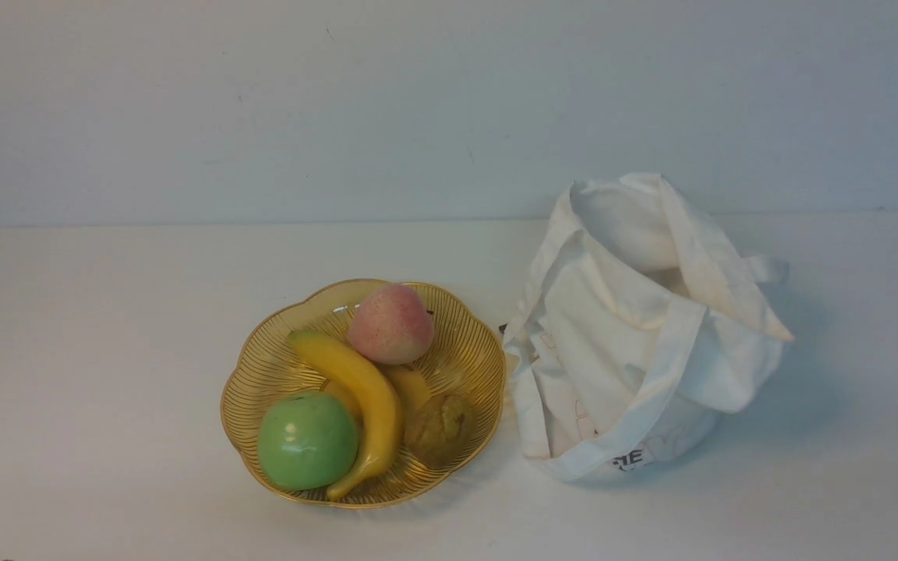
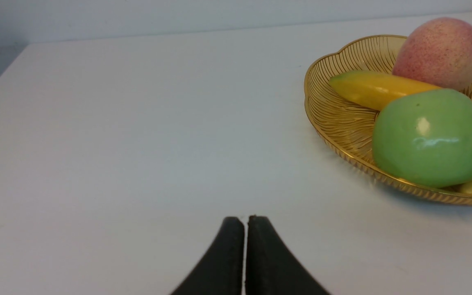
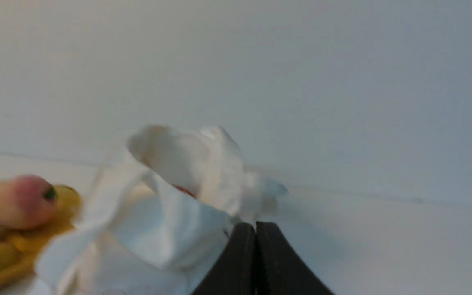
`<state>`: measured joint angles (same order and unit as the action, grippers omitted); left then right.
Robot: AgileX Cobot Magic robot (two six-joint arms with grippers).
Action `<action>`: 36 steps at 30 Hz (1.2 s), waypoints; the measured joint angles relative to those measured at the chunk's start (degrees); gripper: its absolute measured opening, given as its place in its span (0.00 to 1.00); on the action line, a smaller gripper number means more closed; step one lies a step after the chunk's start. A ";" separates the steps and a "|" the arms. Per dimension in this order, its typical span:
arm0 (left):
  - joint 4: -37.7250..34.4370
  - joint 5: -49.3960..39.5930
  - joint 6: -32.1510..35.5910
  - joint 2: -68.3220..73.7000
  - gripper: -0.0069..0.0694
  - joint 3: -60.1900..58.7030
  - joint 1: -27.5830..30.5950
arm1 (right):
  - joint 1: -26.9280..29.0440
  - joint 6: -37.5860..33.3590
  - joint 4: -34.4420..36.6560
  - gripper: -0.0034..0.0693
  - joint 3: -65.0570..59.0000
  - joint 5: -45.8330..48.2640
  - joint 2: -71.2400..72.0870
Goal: Take the fruit out of the cloth bag on the white table and place them on a plate.
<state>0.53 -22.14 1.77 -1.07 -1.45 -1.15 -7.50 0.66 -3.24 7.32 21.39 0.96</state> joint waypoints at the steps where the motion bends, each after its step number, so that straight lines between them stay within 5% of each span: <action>1: 0.00 0.00 0.00 0.00 0.08 0.00 0.00 | 1.48 0.00 -0.07 0.03 -1.71 0.06 0.00; 6: 0.00 0.00 0.00 0.00 0.08 0.00 0.00 | 8.27 0.36 0.13 0.03 -8.39 1.08 -0.06; 36: 0.00 0.00 0.00 0.00 0.08 0.00 0.00 | 8.70 0.36 0.13 0.03 -8.44 0.98 -0.10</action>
